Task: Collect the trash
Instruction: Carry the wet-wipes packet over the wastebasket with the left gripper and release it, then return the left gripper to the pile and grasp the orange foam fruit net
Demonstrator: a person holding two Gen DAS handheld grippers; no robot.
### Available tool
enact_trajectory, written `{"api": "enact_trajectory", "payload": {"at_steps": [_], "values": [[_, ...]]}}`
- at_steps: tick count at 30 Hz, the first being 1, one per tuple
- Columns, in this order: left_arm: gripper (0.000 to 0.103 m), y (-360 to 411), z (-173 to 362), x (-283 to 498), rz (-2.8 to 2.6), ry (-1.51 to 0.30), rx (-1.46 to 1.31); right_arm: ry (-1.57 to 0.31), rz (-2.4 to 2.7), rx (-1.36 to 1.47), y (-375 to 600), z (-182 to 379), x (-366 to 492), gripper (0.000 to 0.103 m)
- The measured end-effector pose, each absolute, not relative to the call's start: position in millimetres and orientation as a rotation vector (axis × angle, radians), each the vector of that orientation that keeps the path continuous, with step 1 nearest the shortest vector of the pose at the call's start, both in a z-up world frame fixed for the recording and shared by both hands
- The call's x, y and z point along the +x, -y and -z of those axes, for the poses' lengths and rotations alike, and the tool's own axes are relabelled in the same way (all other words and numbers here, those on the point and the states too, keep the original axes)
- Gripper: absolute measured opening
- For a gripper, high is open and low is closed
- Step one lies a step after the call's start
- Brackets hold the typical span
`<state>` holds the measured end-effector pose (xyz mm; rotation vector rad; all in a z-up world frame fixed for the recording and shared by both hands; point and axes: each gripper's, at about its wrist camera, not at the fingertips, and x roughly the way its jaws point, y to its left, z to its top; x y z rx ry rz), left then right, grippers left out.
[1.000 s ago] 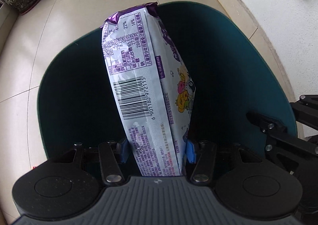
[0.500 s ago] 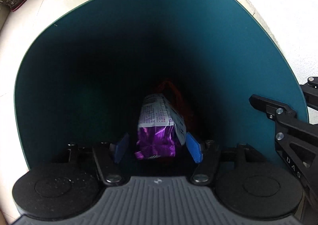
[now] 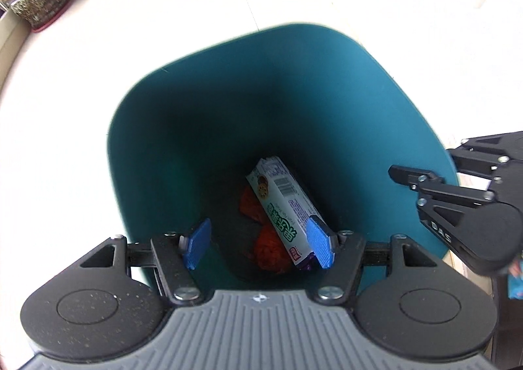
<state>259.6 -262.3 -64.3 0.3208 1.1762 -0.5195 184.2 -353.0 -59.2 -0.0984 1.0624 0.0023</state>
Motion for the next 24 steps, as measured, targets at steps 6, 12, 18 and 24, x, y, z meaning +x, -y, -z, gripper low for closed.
{"api": "enact_trajectory", "payload": {"at_steps": [6,12,18,24], "values": [[0.066,229,34,254,0.505,-1.113,0.281,-1.063,0.005,-0.099,351,59,185,0.008],[0.07,195,3,250,0.472,-1.077,0.222,-1.065,0.005,-0.103,350,58,186,0.008],[0.07,161,-13,248,0.431,-1.044,0.18,-1.072,0.01,-0.104,349,60,188,0.008],[0.08,125,-16,244,0.347,-1.03,0.159,-1.079,0.012,-0.101,349,60,190,0.008]]}}
